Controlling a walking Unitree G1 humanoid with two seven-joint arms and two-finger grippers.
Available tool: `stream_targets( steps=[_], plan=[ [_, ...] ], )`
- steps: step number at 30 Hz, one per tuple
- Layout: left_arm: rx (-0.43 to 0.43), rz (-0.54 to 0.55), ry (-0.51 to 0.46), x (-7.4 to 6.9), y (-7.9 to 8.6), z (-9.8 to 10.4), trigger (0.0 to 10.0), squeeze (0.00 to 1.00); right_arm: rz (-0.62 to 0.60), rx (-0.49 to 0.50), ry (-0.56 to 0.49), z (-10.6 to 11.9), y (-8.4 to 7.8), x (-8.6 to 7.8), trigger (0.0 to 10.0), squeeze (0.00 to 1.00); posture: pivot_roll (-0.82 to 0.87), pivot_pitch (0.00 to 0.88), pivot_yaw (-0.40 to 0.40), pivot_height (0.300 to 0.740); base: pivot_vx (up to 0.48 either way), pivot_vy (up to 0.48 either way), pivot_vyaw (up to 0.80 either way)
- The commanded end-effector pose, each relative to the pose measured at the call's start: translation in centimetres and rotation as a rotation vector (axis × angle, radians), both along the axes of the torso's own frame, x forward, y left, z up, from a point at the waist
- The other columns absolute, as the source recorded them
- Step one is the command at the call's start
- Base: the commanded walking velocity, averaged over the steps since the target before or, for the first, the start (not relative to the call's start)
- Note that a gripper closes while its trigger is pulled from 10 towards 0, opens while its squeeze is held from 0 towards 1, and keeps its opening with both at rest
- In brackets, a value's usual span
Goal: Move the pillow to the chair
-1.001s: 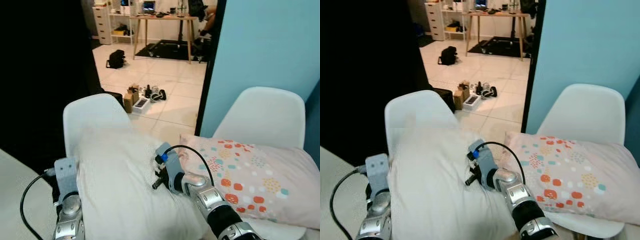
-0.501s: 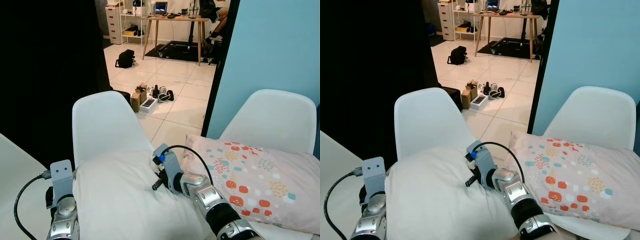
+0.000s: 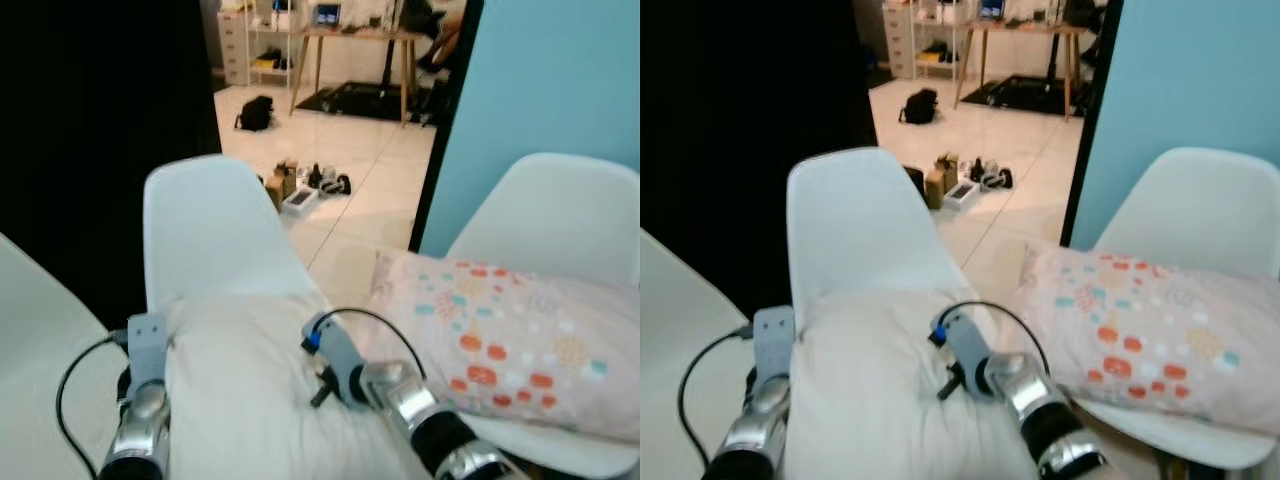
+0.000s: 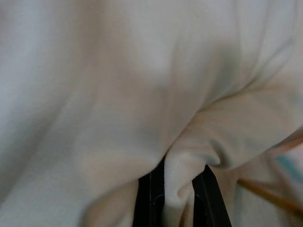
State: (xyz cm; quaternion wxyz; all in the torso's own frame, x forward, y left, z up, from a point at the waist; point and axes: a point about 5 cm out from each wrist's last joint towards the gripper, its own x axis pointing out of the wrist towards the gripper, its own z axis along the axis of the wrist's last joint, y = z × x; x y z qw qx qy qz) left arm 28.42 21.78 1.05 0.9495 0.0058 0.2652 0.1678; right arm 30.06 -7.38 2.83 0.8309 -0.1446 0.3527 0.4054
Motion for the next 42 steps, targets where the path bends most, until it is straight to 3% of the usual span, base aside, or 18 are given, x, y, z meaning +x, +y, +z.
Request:
stream_targets(
  steps=[1,5,7,10,11,17,21,22,28,32,35,37,42],
  plan=[
    [-0.023,-0.001,0.012,0.0,-0.3,-0.1,10.0,0.00,0.023,0.018,0.028,0.0,0.5,-0.4,10.0,0.00,0.14,0.014,0.021,0.585,0.000,0.000,0.00],
    [-0.085,0.101,0.030,-0.8,0.7,-0.5,10.0,0.00,0.035,0.066,0.024,0.2,0.7,-0.6,10.0,0.00,0.14,0.036,0.016,0.576,0.000,0.000,0.00],
    [-0.085,0.101,0.030,-0.8,0.7,-0.5,10.0,0.00,0.035,0.066,0.024,0.2,0.7,-0.6,10.0,0.00,0.14,0.036,0.016,0.576,0.000,0.000,0.00],
    [-0.117,0.165,-0.007,-0.9,1.6,0.1,10.0,0.00,0.048,0.106,0.016,0.4,1.1,-0.8,10.0,0.00,0.14,0.048,0.012,0.576,0.000,0.000,0.00],
    [-0.132,0.222,-0.069,-0.5,2.4,1.4,10.0,0.00,0.071,0.158,0.012,0.9,1.7,-1.1,10.0,0.00,0.15,0.074,0.003,0.576,0.000,0.000,0.00],
    [-0.144,0.286,-0.164,0.0,3.0,3.7,10.0,0.00,0.126,0.235,0.013,1.5,3.2,-1.7,10.0,0.00,0.16,0.102,-0.004,0.576,0.000,0.000,0.00],
    [-0.001,0.215,-0.191,0.5,2.9,5.3,10.0,0.00,0.184,0.277,0.003,1.8,5.3,-2.1,10.0,0.00,0.18,0.131,-0.010,0.576,0.000,0.000,0.00],
    [-0.001,0.215,-0.191,0.5,2.9,5.3,10.0,0.00,0.184,0.277,0.003,1.8,5.3,-2.1,10.0,0.00,0.18,0.131,-0.010,0.576,0.000,0.000,0.00],
    [0.004,0.200,-0.219,1.3,2.9,6.0,10.0,0.00,0.232,0.309,-0.060,3.0,8.8,-2.0,10.0,0.00,0.20,0.143,-0.016,0.576,0.000,0.000,0.00],
    [0.064,0.170,-0.247,1.4,3.1,6.9,10.0,0.00,0.246,0.369,-0.144,4.7,11.4,-2.0,10.0,0.00,0.21,0.143,-0.020,0.576,0.000,0.000,0.00],
    [0.105,0.159,-0.246,1.3,3.3,7.0,10.0,0.00,0.238,0.381,-0.149,4.8,11.9,-2.1,10.0,0.00,0.21,0.142,-0.028,0.576,0.000,0.000,0.00],
    [0.174,0.152,-0.232,1.0,3.8,6.9,10.0,0.00,0.250,0.335,-0.183,4.4,12.2,-2.2,10.0,0.00,0.21,0.139,-0.031,0.576,0.000,0.000,0.00],
    [0.230,0.135,-0.188,0.5,4.1,6.3,10.0,0.00,0.260,0.294,-0.194,3.8,11.9,-2.2,10.0,0.04,0.22,0.134,-0.035,0.576,0.000,0.000,0.00]
  ],
)
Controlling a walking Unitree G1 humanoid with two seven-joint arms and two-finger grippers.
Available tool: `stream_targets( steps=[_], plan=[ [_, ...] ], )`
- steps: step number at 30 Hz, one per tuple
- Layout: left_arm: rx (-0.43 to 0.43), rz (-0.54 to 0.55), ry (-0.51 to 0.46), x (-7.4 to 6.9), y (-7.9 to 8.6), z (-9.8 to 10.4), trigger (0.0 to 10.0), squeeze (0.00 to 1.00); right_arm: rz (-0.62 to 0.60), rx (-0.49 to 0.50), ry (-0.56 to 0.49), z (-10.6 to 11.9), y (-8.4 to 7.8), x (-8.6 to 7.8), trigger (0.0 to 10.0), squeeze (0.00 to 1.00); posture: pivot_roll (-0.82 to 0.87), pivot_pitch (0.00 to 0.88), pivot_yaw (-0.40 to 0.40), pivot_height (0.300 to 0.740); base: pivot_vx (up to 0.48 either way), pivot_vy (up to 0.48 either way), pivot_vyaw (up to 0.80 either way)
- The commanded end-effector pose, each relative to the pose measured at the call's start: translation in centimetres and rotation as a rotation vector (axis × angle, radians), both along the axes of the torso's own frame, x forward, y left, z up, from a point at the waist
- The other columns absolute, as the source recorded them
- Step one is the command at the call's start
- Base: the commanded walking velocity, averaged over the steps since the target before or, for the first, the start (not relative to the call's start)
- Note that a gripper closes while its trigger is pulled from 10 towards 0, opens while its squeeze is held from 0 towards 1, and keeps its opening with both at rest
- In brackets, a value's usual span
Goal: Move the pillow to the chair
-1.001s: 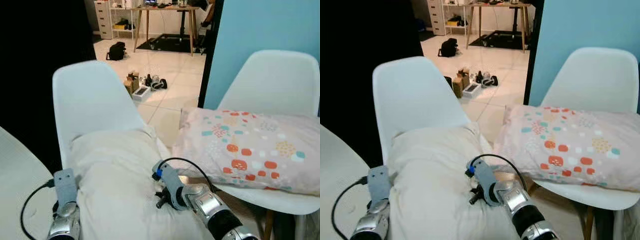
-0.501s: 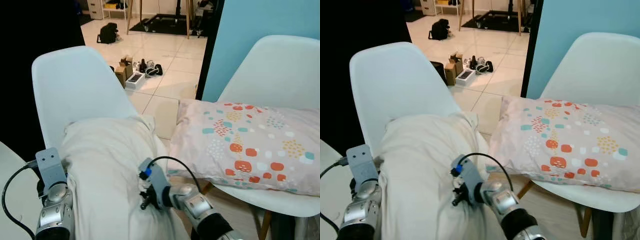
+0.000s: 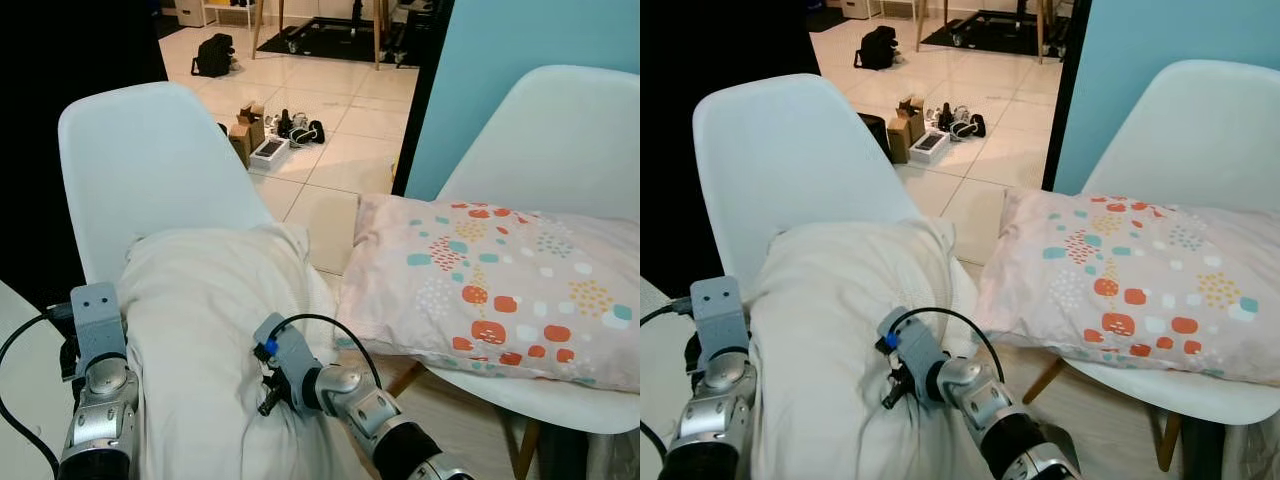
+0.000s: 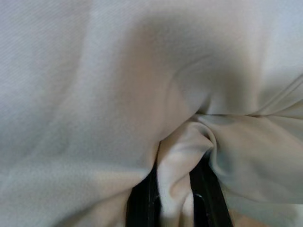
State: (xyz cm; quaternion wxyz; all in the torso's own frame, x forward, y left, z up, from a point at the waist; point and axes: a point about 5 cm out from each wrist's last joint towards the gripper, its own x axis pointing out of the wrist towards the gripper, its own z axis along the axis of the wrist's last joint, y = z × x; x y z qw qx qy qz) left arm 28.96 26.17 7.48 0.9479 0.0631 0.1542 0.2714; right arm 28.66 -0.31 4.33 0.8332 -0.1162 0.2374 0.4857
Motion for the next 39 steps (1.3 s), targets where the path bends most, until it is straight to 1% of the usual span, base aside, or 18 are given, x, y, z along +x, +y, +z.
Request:
stream_targets(
  steps=[1,6,7,9,13,14,15,16,17,20,26,28,32,33,36,37,38,39],
  plan=[
    [0.029,-0.027,0.059,-0.8,-0.3,-1.1,10.0,0.00,0.097,0.102,-0.040,2.5,4.0,-0.2,10.0,1.00,0.21,0.134,-0.033,0.576,0.000,0.000,0.00],
    [0.038,-0.038,0.096,-1.5,-0.7,-2.2,10.0,0.00,0.021,0.109,-0.062,3.0,1.9,1.3,10.0,1.00,0.20,0.132,-0.033,0.576,0.000,0.000,0.00],
    [0.027,-0.039,0.113,-2.0,-0.9,-3.0,10.0,0.00,-0.015,0.138,-0.064,3.7,0.2,2.3,10.0,1.00,0.19,0.124,-0.034,0.576,0.000,0.000,0.00],
    [0.020,-0.037,0.119,-2.3,-1.0,-3.3,10.0,0.00,-0.026,0.152,-0.064,4.0,-0.5,2.6,10.0,1.00,0.19,0.124,-0.034,0.576,0.000,0.000,0.00],
    [-0.083,-0.001,0.100,-2.8,-1.2,-3.9,10.0,0.00,-0.052,0.176,-0.074,4.7,-2.1,3.2,10.0,1.00,0.19,0.120,-0.034,0.576,0.000,0.000,0.00],
    [-0.209,0.037,0.032,-2.9,-1.3,-3.9,10.0,0.00,-0.055,0.191,-0.078,5.1,-2.9,3.5,10.0,1.00,0.18,0.115,-0.032,0.576,0.000,0.000,0.00],
    [-0.209,0.037,0.032,-2.9,-1.3,-3.9,10.0,0.00,-0.055,0.191,-0.078,5.1,-2.9,3.5,10.0,1.00,0.18,0.115,-0.032,0.576,0.000,0.000,0.00],
    [-0.333,0.077,-0.070,-3.0,-1.2,-3.3,10.0,0.00,-0.056,0.215,-0.081,5.5,-3.9,3.7,10.0,1.00,0.18,0.109,-0.033,0.576,0.000,0.000,0.00],
    [-0.333,0.077,-0.070,-3.0,-1.2,-3.3,10.0,0.00,-0.056,0.215,-0.081,5.5,-3.9,3.7,10.0,1.00,0.18,0.109,-0.033,0.576,0.000,0.000,0.00],
    [-0.460,0.120,-0.339,-3.3,-0.4,-0.2,10.0,0.00,-0.077,0.249,-0.075,6.0,-5.9,4.2,10.0,1.00,0.18,0.099,-0.033,0.576,0.000,0.000,0.00],
    [-0.375,0.201,-0.391,-5.4,0.2,2.3,10.0,0.00,-0.064,0.222,-0.041,5.2,-6.2,3.8,10.0,1.00,0.20,0.090,-0.037,0.576,0.000,0.000,0.00],
    [-0.266,0.263,-0.318,-6.9,0.4,3.1,10.0,0.00,-0.044,0.212,-0.021,4.8,-5.8,3.4,10.0,1.00,0.20,0.088,-0.037,0.576,0.000,0.000,0.00],
    [-0.228,0.287,-0.272,-8.0,0.1,3.8,10.0,0.00,-0.031,0.178,-0.010,4.4,-5.7,3.3,10.0,1.00,0.21,0.084,-0.040,0.576,0.000,0.000,0.00],
    [-0.348,0.271,-0.292,-8.2,-0.9,4.0,10.0,0.00,-0.037,0.170,-0.007,4.3,-5.7,3.4,10.0,1.00,0.22,0.082,-0.041,0.576,0.000,0.000,0.00],
    [-0.400,0.258,-0.303,-8.1,-1.3,3.9,10.0,0.00,-0.039,0.170,-0.008,4.4,-5.7,3.5,10.0,1.00,0.22,0.082,-0.041,0.576,0.000,0.000,0.00],
    [-0.514,0.242,-0.346,-7.7,-2.0,3.6,10.0,0.00,-0.043,0.171,-0.013,4.5,-5.7,3.6,10.0,1.00,0.23,0.079,-0.043,0.576,0.000,0.000,0.00],
    [-0.514,0.242,-0.346,-7.7,-2.0,3.6,10.0,0.00,-0.043,0.171,-0.013,4.5,-5.7,3.6,10.0,1.00,0.23,0.079,-0.043,0.576,0.000,0.000,0.00],
    [-0.675,0.191,-0.388,-6.9,-3.3,3.0,10.0,0.00,-0.049,0.172,-0.021,4.6,-5.7,3.8,10.0,1.00,0.23,0.076,-0.040,0.576,0.000,0.000,0.00]
  ],
)
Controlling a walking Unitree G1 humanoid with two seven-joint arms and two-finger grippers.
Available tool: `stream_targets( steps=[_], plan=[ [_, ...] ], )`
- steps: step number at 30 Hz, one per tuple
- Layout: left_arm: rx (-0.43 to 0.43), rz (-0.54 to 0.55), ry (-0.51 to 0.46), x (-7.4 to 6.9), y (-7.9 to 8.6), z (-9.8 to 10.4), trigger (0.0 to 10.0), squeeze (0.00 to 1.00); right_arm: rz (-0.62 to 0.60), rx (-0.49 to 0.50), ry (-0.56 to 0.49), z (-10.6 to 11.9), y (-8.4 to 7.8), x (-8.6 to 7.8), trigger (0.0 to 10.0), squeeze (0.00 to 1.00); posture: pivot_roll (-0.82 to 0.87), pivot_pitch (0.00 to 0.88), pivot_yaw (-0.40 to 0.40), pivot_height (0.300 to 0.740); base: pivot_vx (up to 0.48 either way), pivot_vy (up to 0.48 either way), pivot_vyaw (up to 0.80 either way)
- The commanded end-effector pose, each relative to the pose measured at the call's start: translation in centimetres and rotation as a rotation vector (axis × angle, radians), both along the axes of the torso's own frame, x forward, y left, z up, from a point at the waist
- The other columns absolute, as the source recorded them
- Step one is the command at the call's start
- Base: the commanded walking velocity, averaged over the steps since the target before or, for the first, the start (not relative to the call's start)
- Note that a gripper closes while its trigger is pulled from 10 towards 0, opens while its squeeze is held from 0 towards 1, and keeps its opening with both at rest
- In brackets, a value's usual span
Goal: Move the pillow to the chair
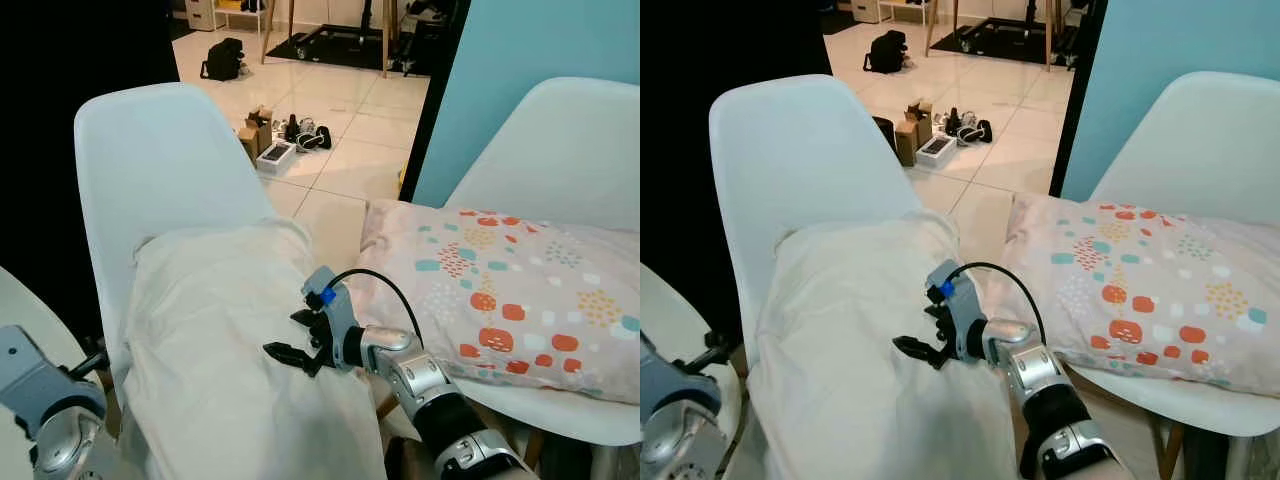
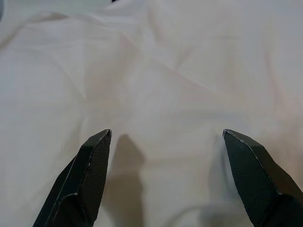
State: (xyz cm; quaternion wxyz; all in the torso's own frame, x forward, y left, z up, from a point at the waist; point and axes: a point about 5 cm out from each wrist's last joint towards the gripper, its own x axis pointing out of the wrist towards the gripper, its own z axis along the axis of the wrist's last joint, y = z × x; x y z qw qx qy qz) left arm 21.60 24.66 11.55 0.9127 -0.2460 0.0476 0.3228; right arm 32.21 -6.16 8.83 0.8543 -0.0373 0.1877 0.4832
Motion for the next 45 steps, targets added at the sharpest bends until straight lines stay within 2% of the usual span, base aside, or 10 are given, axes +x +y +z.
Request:
stream_targets(
  steps=[1,3,11,13,27,28,29,37,43,45],
  plan=[
    [-0.246,-0.116,-0.107,1.2,-3.0,-1.7,10.0,0.00,-0.005,-0.006,-0.011,0.3,0.3,0.4,10.0,1.00,0.22,0.071,-0.041,0.576,0.000,0.000,0.00],
    [-0.391,-0.260,-0.188,2.3,-4.9,-3.0,10.0,0.00,-0.020,0.003,-0.022,0.7,0.4,0.6,10.0,1.00,0.22,0.065,-0.037,0.576,0.000,0.000,0.00],
    [-0.447,-0.287,-0.085,1.3,-4.4,-7.0,10.0,0.00,-0.060,-0.002,-0.029,0.6,0.4,0.8,10.0,1.00,0.21,0.064,-0.027,0.576,0.000,0.000,0.00],
    [-0.467,-0.321,-0.055,1.3,-4.3,-8.1,10.0,0.00,-0.066,0.010,-0.032,0.8,0.4,0.9,10.0,0.00,0.20,0.061,-0.027,0.576,0.000,0.000,0.00],
    [-0.677,-0.353,-0.084,3.3,-3.7,-10.9,10.0,0.00,-0.109,0.025,-0.061,2.1,-0.2,2.0,10.0,0.00,0.18,0.044,-0.032,0.576,0.000,0.000,0.00],
    [-0.690,-0.390,-0.093,3.8,-4.3,-10.8,6.3,0.00,-0.113,0.027,-0.066,2.3,-0.1,2.1,10.0,0.00,0.18,0.044,-0.032,0.576,0.000,0.000,0.00],
    [-0.704,-0.427,-0.109,4.2,-4.9,-10.5,0.0,0.00,-0.113,0.027,-0.072,2.4,-0.1,2.1,10.0,0.00,0.17,0.039,-0.027,0.576,0.000,0.000,0.00],
    [-0.719,-0.555,-0.098,5.4,-7.2,-10.1,0.0,0.00,-0.126,0.035,-0.090,3.1,-0.3,2.5,10.0,0.00,0.16,0.014,-0.024,0.576,0.000,0.000,0.00],
    [-0.694,-0.512,-0.077,5.9,-6.0,-10.2,0.0,0.00,-0.137,0.039,-0.099,3.3,-0.5,2.7,10.0,0.00,0.16,0.000,-0.025,0.576,0.000,0.000,0.00],
    [-0.619,-0.499,-0.079,6.7,-4.8,-9.3,0.0,0.00,-0.141,0.041,-0.101,3.4,-0.5,2.8,10.0,0.00,0.16,0.000,-0.027,0.576,0.000,0.000,0.00]
  ],
)
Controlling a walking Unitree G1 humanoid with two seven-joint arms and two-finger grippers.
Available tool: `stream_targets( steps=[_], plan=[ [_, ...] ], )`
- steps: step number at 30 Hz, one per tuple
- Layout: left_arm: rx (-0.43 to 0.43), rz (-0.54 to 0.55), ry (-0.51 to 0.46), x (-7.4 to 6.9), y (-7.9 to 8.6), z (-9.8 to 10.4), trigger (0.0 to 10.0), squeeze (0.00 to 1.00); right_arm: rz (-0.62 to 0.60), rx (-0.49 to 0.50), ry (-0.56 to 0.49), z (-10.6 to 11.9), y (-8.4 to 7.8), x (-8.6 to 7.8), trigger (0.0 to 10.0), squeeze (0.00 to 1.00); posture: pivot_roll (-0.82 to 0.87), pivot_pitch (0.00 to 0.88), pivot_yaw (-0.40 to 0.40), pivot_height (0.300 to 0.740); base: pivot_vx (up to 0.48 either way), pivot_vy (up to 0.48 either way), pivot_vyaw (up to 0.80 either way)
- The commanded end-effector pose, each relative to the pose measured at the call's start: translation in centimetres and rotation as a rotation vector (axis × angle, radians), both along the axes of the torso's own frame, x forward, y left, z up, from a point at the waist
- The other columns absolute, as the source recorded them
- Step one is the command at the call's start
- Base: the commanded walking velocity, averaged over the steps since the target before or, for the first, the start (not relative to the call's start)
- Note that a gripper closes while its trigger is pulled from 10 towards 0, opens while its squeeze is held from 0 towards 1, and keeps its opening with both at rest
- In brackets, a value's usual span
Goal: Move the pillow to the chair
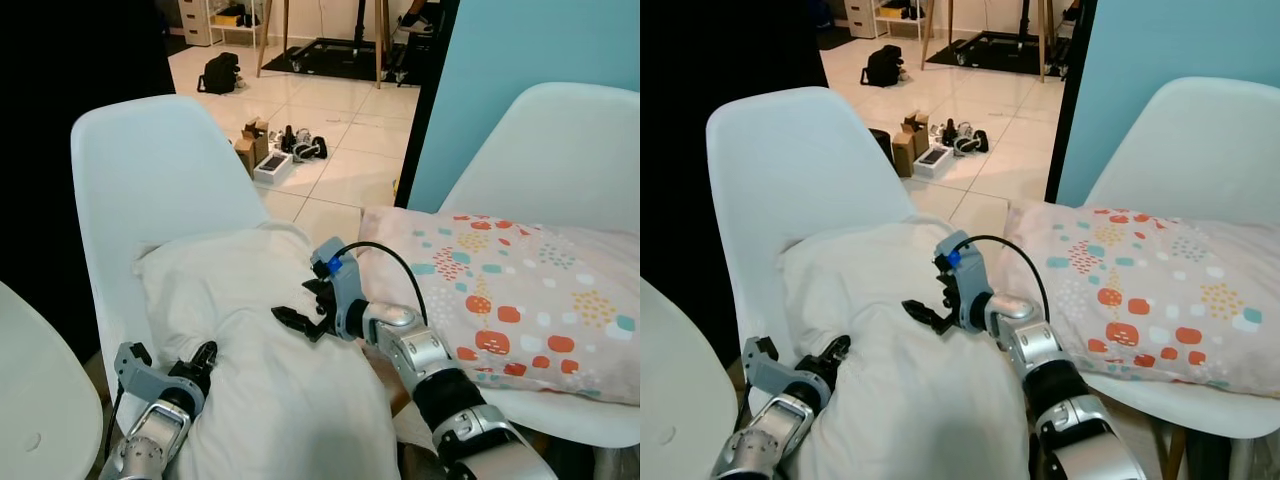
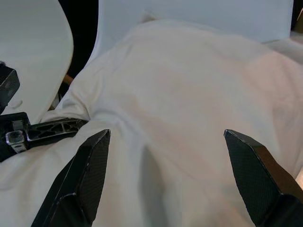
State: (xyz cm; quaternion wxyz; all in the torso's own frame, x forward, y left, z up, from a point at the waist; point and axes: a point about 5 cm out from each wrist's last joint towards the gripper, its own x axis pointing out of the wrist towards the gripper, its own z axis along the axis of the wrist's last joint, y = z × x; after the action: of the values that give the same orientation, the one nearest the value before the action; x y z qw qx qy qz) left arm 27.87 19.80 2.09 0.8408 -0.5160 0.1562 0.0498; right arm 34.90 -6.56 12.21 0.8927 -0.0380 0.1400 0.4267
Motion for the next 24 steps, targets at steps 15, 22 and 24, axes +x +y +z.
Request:
stream_targets(
  steps=[15,22,24],
  plan=[
    [0.875,-0.036,-0.668,6.1,1.6,19.1,0.0,0.00,-0.050,0.045,-0.015,0.8,-0.2,0.8,10.0,0.00,0.17,0.000,-0.025,0.576,0.000,0.000,0.00],
    [0.917,-0.364,-1.045,5.8,-3.7,24.0,0.0,0.00,-0.183,0.112,-0.050,2.1,-1.6,2.0,10.0,0.00,0.16,0.000,-0.011,0.576,0.000,0.000,0.00],
    [0.874,-0.432,-1.105,5.3,-4.8,24.3,0.0,0.00,-0.209,0.122,-0.059,2.4,-1.9,2.2,10.0,0.00,0.16,0.000,-0.005,0.576,0.000,0.000,0.00]
  ],
)
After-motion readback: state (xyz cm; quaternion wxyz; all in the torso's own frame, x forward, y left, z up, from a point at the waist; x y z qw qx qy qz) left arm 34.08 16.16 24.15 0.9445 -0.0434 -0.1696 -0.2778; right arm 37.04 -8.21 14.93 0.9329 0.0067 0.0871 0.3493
